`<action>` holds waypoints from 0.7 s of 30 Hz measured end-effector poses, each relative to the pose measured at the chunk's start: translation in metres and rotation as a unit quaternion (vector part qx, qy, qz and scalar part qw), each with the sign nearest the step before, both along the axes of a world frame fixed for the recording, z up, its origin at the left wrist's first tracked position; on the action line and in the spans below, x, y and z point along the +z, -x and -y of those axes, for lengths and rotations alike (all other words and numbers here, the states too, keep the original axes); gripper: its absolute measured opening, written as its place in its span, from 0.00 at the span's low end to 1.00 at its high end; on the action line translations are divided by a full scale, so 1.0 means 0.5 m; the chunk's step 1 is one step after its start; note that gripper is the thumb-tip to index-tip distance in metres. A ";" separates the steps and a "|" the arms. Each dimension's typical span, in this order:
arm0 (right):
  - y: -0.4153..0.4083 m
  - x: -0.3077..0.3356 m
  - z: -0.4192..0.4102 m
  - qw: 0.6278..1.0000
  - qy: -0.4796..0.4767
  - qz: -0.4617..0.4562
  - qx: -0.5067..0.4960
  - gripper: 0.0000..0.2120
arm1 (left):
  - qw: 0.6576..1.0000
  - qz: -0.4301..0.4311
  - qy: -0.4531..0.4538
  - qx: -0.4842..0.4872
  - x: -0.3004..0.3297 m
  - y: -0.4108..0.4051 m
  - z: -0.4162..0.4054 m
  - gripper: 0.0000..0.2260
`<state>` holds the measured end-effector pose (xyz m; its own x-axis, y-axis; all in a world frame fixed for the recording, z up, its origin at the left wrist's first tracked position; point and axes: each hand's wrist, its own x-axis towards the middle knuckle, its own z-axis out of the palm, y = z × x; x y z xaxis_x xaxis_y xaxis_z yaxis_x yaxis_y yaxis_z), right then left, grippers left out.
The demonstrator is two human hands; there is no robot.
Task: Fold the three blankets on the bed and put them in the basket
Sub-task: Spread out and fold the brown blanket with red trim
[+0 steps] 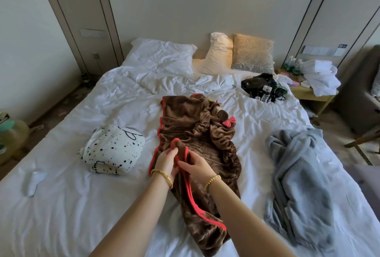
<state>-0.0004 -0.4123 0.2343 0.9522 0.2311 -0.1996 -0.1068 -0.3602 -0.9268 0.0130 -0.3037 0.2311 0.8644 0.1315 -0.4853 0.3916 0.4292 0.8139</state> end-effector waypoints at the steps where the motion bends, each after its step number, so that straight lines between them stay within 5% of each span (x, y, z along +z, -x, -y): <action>1: -0.003 -0.001 -0.005 1.000 0.008 0.000 0.004 0.11 | 1.000 0.001 -0.014 -0.003 0.000 -0.005 0.000 0.08; 7: -0.022 -0.016 -0.002 0.997 0.028 -0.022 -0.063 0.12 | 0.978 0.011 -0.201 -0.060 -0.008 -0.021 -0.008 0.07; 11: -0.047 -0.007 0.028 0.952 -0.011 0.022 -0.306 0.17 | 0.928 0.072 -0.341 -0.131 -0.014 -0.016 -0.001 0.12; 16: -0.054 0.007 0.001 0.984 0.104 0.078 -0.124 0.16 | 0.948 0.091 -0.274 -0.134 0.002 -0.018 0.022 0.11; 21: -0.044 0.004 -0.004 0.978 0.168 0.111 -0.052 0.18 | 0.961 0.055 -0.240 -0.126 0.007 -0.024 0.018 0.12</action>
<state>0.0215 -0.4105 0.2365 0.9955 0.0884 -0.0333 0.0320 -0.6468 -0.7620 0.0248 -0.3127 0.2346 0.9406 0.0976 -0.3251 0.3345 -0.1040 0.9366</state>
